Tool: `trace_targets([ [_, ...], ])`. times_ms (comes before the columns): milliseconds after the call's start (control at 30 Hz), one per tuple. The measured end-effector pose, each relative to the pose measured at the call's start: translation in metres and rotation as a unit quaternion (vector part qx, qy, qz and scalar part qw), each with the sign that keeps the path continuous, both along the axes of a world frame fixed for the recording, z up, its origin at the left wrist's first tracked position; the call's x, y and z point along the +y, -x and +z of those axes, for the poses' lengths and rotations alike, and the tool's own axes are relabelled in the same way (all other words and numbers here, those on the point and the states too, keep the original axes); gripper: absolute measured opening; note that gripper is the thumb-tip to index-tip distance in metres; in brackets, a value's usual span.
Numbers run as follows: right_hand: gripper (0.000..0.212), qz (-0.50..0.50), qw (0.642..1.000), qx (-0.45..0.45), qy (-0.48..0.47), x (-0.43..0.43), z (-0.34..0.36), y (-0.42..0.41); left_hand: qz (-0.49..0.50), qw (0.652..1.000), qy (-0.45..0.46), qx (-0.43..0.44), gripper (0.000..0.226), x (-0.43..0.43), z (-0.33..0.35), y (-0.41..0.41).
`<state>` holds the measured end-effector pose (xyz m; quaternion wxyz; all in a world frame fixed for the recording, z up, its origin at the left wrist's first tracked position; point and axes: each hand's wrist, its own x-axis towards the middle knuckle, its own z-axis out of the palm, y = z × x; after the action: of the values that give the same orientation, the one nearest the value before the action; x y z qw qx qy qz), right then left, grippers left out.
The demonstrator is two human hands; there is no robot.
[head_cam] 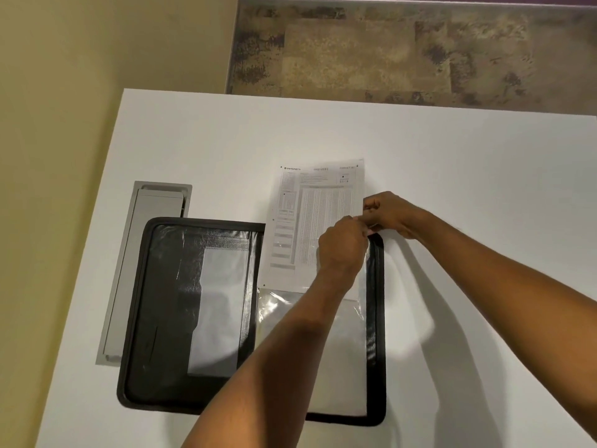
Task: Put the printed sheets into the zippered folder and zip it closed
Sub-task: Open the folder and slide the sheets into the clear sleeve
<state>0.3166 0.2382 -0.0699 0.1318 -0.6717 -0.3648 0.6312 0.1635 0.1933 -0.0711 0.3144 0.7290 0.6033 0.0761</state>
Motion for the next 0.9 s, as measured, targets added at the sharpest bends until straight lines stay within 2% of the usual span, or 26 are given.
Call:
trace_targets([
  [133,0.009,0.021,1.000,-0.002,0.008,0.000,-0.001,-0.001,-0.016,1.000,0.006,0.004,0.015,-0.003,-0.001,0.001],
  [267,0.023,-0.128,0.991,-0.021,-0.017,0.020,-0.005,0.002,-0.027,1.000,-0.002,-0.006,0.017,-0.005,-0.002,0.002],
  [367,0.019,-0.163,0.986,-0.021,-0.027,0.029,-0.003,0.003,-0.029,1.000,-0.010,-0.004,0.018,-0.004,-0.004,0.002],
  [500,0.003,-0.128,0.991,-0.004,-0.027,0.023,0.001,0.003,-0.028,1.000,-0.009,0.001,0.019,-0.004,-0.006,0.002],
  [600,0.014,-0.090,0.996,0.007,-0.020,0.014,0.003,0.003,-0.031,0.999,-0.014,0.005,0.020,-0.006,-0.006,0.001],
  [733,0.009,-0.018,1.000,-0.018,0.002,-0.003,0.003,0.003,-0.021,1.000,-0.007,0.002,0.019,-0.008,-0.006,0.001],
  [800,0.021,0.007,0.999,-0.025,0.026,-0.009,0.001,0.001,-0.032,0.999,-0.006,0.009,0.019,-0.010,-0.005,0.002],
  [900,0.019,0.011,1.000,-0.023,0.014,-0.008,0.006,0.004,-0.046,0.999,-0.007,0.012,0.018,-0.014,-0.004,0.003],
])
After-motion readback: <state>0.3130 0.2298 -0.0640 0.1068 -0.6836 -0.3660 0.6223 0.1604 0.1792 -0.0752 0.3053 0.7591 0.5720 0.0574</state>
